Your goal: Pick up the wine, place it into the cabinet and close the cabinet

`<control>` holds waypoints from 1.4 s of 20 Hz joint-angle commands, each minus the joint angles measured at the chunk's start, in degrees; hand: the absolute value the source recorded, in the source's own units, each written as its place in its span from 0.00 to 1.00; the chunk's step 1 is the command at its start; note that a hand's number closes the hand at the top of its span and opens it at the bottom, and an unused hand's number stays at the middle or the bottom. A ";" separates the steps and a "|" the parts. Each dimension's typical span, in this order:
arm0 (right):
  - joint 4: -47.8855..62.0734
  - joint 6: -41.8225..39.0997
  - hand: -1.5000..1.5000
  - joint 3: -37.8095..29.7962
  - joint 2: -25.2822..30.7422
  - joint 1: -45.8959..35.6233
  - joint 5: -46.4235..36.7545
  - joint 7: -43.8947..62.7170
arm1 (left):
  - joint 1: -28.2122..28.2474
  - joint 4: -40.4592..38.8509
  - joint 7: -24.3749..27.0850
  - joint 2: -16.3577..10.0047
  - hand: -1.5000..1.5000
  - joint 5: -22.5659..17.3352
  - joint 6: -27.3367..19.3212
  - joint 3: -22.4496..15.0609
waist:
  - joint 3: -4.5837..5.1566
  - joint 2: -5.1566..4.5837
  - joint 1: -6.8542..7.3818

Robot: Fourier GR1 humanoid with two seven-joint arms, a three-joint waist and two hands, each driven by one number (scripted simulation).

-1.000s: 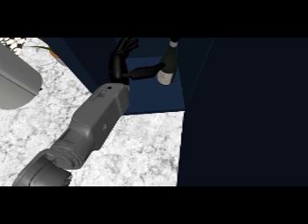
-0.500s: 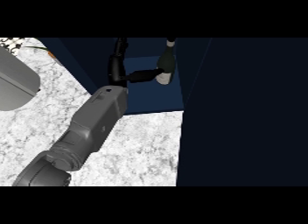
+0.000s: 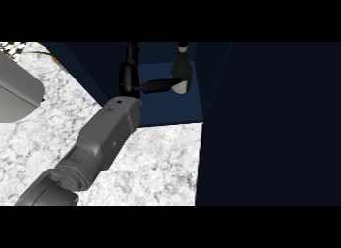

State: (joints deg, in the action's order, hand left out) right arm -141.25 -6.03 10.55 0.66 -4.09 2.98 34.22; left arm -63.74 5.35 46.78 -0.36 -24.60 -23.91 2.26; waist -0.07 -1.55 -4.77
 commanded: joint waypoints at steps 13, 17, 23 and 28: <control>0.98 1.44 0.00 1.05 -0.64 -1.05 -0.74 -0.53 | 3.06 0.29 2.79 0.36 0.00 -0.13 6.95 -1.20 | 0.14 0.57 0.86; 0.04 0.94 0.00 -1.06 -0.02 -2.44 1.55 1.98 | 2.69 0.41 2.41 0.36 0.00 -0.99 9.52 0.14 | 0.16 0.24 1.08; -2.15 1.09 0.00 -2.27 1.07 -2.80 3.01 4.51 | 5.25 2.18 4.04 0.36 0.00 -4.26 11.51 -1.38 | 0.13 0.89 1.25; 2.80 1.24 0.00 -1.16 -0.56 -3.73 1.63 1.06 | 6.42 5.64 1.37 0.36 0.00 -8.80 11.74 -5.98 | 0.11 1.27 1.36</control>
State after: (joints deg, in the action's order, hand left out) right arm -140.40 -5.25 10.01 0.71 -5.84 3.56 35.60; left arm -60.54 9.05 48.65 0.11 -29.76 -12.68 -2.49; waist 0.14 -0.79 -4.44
